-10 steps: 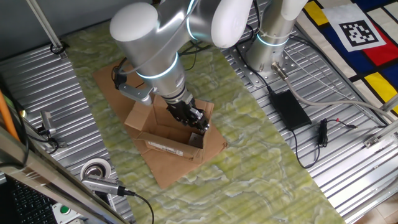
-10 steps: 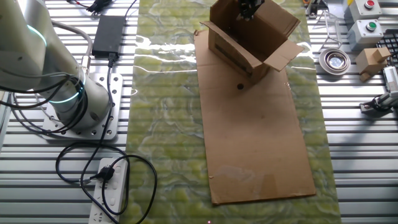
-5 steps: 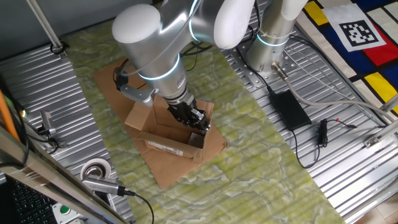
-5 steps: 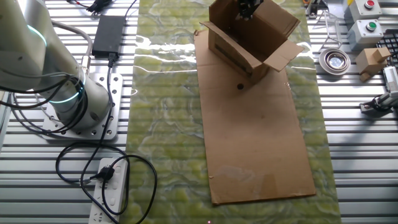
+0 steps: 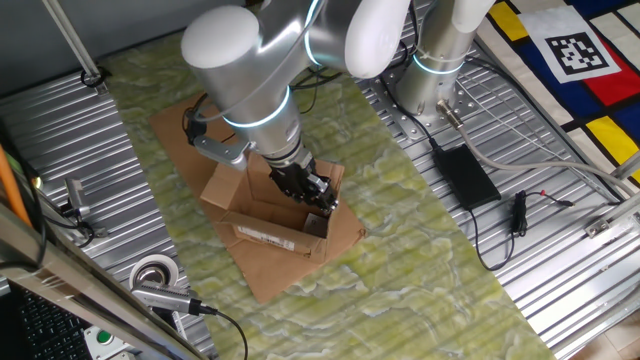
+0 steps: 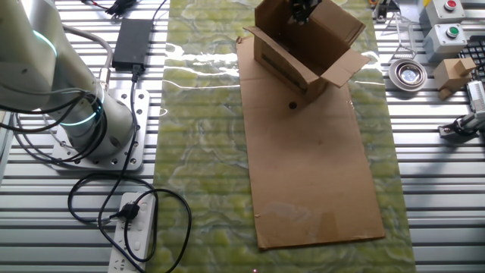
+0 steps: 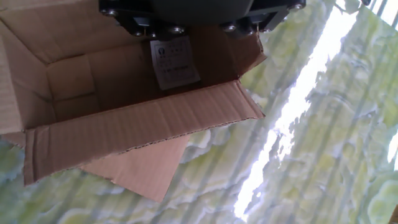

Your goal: Open a box

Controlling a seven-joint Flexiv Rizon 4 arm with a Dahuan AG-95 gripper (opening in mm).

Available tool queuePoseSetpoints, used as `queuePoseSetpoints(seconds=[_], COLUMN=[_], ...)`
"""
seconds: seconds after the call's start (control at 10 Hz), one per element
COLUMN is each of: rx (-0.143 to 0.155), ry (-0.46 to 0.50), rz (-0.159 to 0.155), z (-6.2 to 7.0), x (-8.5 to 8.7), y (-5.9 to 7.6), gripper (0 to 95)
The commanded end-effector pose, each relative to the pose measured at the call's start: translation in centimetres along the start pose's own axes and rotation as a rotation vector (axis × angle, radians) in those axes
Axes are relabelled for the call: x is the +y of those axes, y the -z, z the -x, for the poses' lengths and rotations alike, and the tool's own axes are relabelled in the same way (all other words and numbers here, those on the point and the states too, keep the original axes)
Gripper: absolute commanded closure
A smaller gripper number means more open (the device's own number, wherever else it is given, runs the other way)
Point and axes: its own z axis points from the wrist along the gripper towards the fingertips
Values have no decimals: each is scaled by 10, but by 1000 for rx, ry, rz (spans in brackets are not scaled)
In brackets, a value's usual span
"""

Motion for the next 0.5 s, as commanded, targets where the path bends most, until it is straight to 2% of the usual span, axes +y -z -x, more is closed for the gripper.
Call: queuePoseSetpoints(seconds=[0.1, 0.3, 0.5], rx=[46, 51, 47], ry=[113, 154, 154], rz=[-39, -34, -20], z=[2, 2, 2], x=[0, 0, 0], y=[0, 0, 0], gripper=[380, 380, 380])
